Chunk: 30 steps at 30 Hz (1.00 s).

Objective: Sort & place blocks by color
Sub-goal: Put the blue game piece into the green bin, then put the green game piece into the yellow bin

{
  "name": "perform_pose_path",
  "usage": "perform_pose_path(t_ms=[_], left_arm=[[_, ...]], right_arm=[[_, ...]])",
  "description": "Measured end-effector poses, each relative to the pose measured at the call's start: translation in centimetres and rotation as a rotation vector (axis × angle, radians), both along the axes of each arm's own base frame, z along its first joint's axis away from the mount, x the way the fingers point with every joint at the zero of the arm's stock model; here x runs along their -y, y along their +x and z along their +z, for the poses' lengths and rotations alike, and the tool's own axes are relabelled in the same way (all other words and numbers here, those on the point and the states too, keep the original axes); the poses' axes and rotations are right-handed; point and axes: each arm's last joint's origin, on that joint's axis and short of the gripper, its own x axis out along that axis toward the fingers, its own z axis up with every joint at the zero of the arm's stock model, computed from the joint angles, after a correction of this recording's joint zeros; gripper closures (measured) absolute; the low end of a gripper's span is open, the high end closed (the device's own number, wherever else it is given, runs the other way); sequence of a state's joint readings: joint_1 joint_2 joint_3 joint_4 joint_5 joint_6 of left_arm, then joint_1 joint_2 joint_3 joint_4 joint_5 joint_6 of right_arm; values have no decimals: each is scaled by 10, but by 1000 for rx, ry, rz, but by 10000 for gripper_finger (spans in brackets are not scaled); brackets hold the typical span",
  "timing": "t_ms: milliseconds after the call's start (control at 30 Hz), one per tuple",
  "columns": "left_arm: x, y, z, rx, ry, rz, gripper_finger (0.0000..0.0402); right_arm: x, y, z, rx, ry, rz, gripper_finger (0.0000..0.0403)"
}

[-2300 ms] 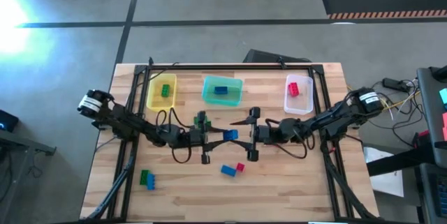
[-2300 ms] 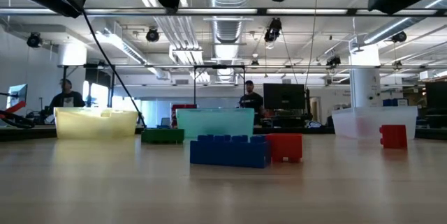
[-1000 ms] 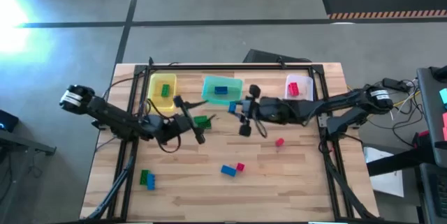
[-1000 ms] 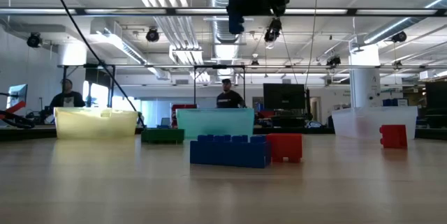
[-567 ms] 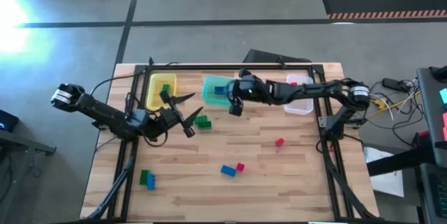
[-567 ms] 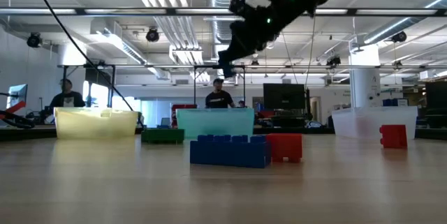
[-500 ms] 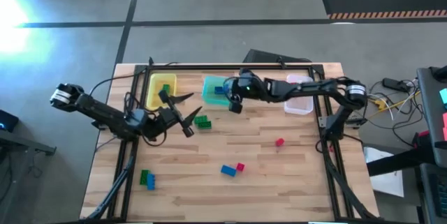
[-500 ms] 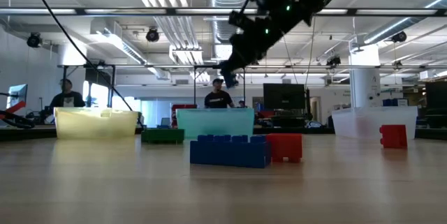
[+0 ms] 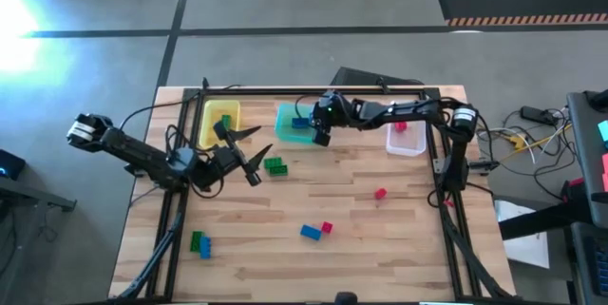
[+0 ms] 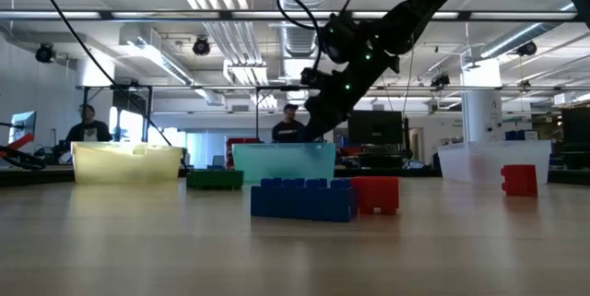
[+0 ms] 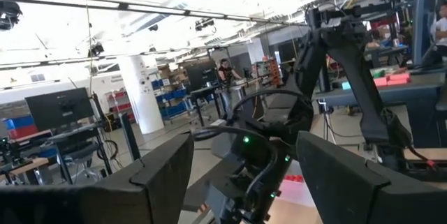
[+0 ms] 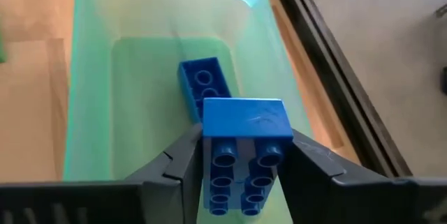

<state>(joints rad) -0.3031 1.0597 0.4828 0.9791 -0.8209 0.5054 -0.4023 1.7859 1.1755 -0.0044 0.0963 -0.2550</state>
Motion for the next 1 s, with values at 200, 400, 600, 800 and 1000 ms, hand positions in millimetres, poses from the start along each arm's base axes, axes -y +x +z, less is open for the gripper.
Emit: perform_pose_path(t_ms=[200,400,600,800,1000], left_arm=[[0,0,0,-3,3,1,163],[0,0,0,-3,3,1,163],[0,0,0,-5,5,1,163],[1,3,-3,-21,10,2,163],[2,8,-9,-44,14,2,163]], right_arm=[[0,0,-1,-3,1,-1,222],[0,0,-1,-4,1,-1,231],[-4,-6,13,-3,10,-16,254],[-22,-20,47,19,50,-25,276],[-62,-41,73,63,97,18,296]])
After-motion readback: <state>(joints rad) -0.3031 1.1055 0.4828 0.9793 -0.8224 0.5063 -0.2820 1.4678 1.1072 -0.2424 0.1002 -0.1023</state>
